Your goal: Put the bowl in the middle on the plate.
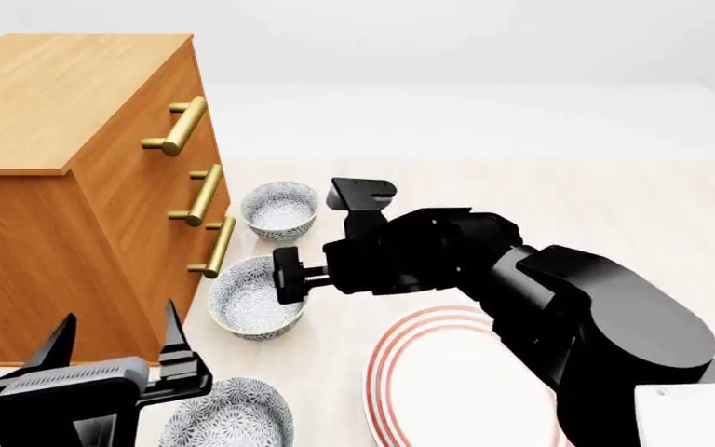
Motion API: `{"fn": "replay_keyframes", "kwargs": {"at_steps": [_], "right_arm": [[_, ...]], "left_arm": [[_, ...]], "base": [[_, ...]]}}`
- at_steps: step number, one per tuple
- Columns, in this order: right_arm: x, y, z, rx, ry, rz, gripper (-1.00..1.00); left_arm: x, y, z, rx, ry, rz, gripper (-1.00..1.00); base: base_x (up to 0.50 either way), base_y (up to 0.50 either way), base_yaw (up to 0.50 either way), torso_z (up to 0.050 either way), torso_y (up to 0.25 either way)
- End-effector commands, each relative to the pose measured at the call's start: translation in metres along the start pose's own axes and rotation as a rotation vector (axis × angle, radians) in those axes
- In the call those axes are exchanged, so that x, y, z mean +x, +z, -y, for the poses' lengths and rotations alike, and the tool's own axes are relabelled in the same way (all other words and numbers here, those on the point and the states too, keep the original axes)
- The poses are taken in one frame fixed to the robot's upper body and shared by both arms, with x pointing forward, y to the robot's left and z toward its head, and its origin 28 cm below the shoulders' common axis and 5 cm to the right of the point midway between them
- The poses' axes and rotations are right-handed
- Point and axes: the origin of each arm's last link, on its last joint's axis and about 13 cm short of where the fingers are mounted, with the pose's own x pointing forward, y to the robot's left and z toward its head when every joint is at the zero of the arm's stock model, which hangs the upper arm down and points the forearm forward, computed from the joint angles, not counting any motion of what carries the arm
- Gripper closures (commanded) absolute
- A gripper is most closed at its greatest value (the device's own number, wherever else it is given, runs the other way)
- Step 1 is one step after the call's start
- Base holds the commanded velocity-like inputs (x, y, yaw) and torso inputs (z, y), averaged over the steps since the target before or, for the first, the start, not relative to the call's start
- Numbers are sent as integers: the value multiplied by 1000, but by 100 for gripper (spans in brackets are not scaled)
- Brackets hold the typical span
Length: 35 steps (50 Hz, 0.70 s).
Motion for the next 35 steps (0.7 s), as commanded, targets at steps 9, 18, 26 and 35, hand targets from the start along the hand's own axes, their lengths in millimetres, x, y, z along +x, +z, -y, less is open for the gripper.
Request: {"fn": "replay_keyframes", "kwargs": {"at_steps": [9, 18, 26, 35], "right_arm": [[6, -10, 1, 14, 12, -16, -100], [8, -14, 0, 18, 23, -25, -100], [10, -16, 2, 26, 26, -21, -100], [13, -17, 5, 56, 26, 19, -100]], "left_arm": [[0, 0, -1, -1, 5, -3, -100], [1, -1, -2, -3, 7, -4, -100], [1, -1, -2, -3, 6, -4, -100], [1, -1, -2, -4, 7, -5, -100]], "base": [[0, 0, 0, 0, 0], [0, 0, 0, 0, 0], [0, 0, 0, 0, 0], [0, 0, 0, 0, 0]]}}
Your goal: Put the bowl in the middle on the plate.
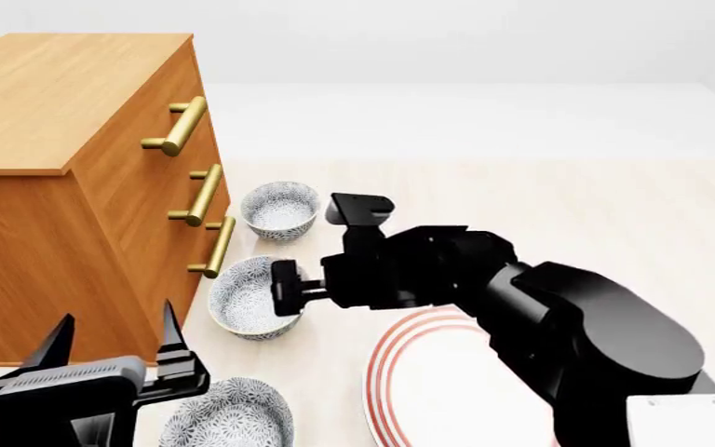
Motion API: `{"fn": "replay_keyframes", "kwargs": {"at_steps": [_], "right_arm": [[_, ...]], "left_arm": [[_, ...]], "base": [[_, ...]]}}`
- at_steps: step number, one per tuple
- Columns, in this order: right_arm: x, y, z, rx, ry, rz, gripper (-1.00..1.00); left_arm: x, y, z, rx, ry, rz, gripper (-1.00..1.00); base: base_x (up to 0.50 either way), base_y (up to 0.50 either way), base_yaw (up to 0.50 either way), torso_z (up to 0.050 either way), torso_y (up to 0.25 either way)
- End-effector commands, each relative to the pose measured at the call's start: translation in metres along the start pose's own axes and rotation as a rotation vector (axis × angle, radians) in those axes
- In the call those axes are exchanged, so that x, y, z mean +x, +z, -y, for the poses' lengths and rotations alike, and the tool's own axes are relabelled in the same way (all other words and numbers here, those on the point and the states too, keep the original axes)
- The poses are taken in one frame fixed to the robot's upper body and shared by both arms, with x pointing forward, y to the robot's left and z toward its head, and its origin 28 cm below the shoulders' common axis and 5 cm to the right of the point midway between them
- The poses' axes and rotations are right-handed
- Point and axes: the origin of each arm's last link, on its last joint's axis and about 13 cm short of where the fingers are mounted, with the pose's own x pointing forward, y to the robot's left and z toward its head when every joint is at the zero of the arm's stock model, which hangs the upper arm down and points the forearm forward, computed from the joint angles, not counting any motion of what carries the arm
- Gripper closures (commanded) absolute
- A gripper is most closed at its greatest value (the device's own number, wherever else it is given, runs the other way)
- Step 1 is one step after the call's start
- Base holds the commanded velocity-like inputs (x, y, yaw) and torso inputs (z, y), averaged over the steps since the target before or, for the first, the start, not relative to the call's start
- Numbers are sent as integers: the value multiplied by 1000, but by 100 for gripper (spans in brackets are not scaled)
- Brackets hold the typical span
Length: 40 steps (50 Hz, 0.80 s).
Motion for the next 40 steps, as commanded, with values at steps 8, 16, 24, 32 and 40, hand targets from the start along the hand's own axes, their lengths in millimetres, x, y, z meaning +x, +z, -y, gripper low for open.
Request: {"fn": "replay_keyframes", "kwargs": {"at_steps": [8, 16, 24, 32, 40], "right_arm": [[5, -2, 5, 41, -14, 59, -100], [5, -3, 7, 48, -21, 64, -100], [5, -3, 7, 48, -21, 64, -100], [5, -3, 7, 48, -21, 64, -100], [5, -3, 7, 48, -21, 64, -100]], "left_arm": [[1, 0, -1, -3, 3, -2, -100], [1, -1, -2, -4, 7, -3, -100], [2, -2, -2, -5, 7, -5, -100], [1, 1, -3, -44, 4, 11, -100], [0, 2, -3, -45, -26, 21, -100]], "base": [[0, 0, 0, 0, 0], [0, 0, 0, 0, 0], [0, 0, 0, 0, 0], [0, 0, 0, 0, 0], [0, 0, 0, 0, -31]]}}
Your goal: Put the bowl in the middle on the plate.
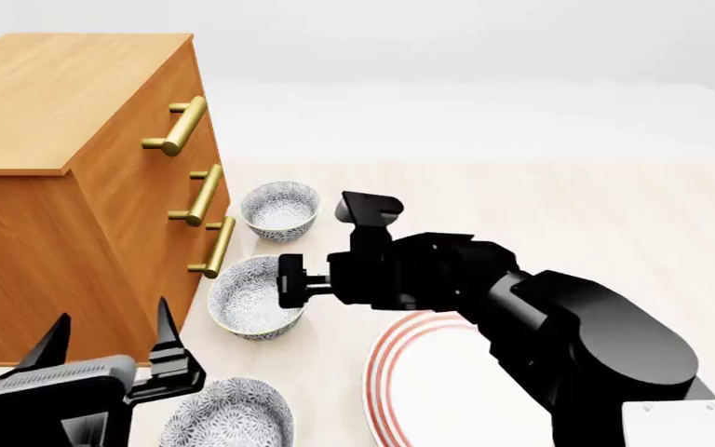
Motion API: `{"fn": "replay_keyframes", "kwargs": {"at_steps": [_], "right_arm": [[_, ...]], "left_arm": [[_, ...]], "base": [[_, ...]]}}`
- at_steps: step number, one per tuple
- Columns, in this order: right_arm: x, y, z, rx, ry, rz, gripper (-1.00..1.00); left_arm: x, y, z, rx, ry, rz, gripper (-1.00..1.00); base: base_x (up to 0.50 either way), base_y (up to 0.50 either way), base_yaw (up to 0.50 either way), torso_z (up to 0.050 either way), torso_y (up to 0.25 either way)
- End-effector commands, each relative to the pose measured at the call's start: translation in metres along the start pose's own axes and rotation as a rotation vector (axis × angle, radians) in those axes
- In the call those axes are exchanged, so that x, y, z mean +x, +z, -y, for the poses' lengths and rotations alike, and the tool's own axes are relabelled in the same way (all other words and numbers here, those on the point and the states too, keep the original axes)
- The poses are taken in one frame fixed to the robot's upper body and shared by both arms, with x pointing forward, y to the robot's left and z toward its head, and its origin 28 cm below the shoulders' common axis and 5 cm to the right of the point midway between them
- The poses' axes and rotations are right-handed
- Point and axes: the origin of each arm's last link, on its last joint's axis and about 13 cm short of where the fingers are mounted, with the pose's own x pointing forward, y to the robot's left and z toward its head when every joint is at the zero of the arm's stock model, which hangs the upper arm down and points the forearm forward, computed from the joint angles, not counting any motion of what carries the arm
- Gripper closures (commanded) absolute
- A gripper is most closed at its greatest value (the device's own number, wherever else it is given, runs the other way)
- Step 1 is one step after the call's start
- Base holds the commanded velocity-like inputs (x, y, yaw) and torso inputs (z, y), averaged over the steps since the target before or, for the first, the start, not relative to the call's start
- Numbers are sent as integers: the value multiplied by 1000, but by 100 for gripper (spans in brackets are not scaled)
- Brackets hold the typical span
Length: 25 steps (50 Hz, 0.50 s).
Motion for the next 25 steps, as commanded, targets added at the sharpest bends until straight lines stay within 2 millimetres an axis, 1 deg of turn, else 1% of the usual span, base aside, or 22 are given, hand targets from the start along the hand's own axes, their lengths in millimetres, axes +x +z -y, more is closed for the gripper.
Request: {"fn": "replay_keyframes", "kwargs": {"at_steps": [1, 4, 5, 7, 25], "right_arm": [[0, 0, 0, 1, -1, 2, -100], [0, 0, 0, 1, -1, 2, -100], [0, 0, 0, 1, -1, 2, -100], [0, 0, 0, 1, -1, 2, -100], [0, 0, 0, 1, -1, 2, -100]], "left_arm": [[-2, 2, 0, -12, -24, 16, -100], [-1, 1, 0, -13, -22, 18, -100], [-1, 1, -1, -46, -29, 15, -100], [-1, 2, 0, -20, -24, 16, -100], [-4, 3, -2, -45, -48, 65, -100]], "base": [[0, 0, 0, 0, -250], [0, 0, 0, -1, -247], [0, 0, 0, 0, 0], [0, 0, 0, 0, 0], [0, 0, 0, 0, 0]]}}
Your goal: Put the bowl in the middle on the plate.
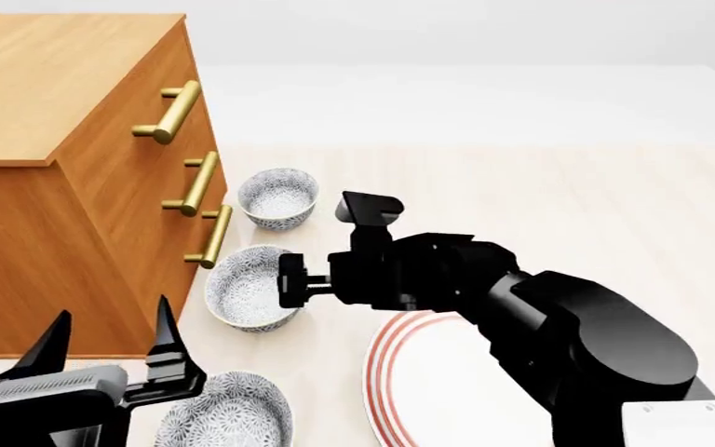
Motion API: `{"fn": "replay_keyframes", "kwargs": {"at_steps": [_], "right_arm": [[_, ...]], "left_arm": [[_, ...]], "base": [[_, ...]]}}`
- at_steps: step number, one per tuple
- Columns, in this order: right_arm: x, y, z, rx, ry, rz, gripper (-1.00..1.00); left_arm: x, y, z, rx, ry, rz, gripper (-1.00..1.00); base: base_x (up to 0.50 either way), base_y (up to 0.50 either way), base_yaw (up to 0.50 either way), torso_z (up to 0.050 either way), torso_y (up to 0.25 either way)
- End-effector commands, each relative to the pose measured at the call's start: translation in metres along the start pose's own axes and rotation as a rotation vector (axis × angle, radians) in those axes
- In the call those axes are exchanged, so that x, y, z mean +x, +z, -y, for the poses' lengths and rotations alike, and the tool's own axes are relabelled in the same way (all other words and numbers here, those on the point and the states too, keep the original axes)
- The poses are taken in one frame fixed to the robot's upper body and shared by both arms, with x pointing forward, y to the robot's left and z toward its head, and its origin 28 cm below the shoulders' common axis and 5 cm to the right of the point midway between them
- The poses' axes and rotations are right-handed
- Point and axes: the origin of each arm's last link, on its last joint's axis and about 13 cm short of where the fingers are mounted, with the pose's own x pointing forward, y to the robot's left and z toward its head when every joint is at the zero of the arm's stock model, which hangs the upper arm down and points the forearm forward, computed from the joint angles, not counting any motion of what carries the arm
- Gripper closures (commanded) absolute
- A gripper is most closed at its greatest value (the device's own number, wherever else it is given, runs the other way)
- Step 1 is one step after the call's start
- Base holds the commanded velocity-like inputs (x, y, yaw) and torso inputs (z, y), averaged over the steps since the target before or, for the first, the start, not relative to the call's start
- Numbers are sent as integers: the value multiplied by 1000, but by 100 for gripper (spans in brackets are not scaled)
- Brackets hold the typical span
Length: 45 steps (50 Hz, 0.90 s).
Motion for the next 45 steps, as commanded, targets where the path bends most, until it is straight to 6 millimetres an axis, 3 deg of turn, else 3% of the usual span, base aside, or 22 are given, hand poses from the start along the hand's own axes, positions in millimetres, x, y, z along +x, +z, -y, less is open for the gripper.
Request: {"fn": "replay_keyframes", "kwargs": {"at_steps": [1, 23, 31, 45], "right_arm": [[0, 0, 0, 0, 0, 0, -100], [2, 1, -2, -20, 14, 48, -100], [2, 1, -2, -20, 14, 48, -100], [2, 1, -2, -20, 14, 48, -100]], "left_arm": [[-1, 1, -1, -8, -6, 18, -100], [0, -1, 0, -2, -5, 7, -100], [0, -1, 0, -5, -5, 7, -100], [0, -1, 0, -9, -10, 6, -100]], "base": [[0, 0, 0, 0, 0], [0, 0, 0, 0, 0], [0, 0, 0, 0, -250], [0, 0, 0, 0, 0]]}}
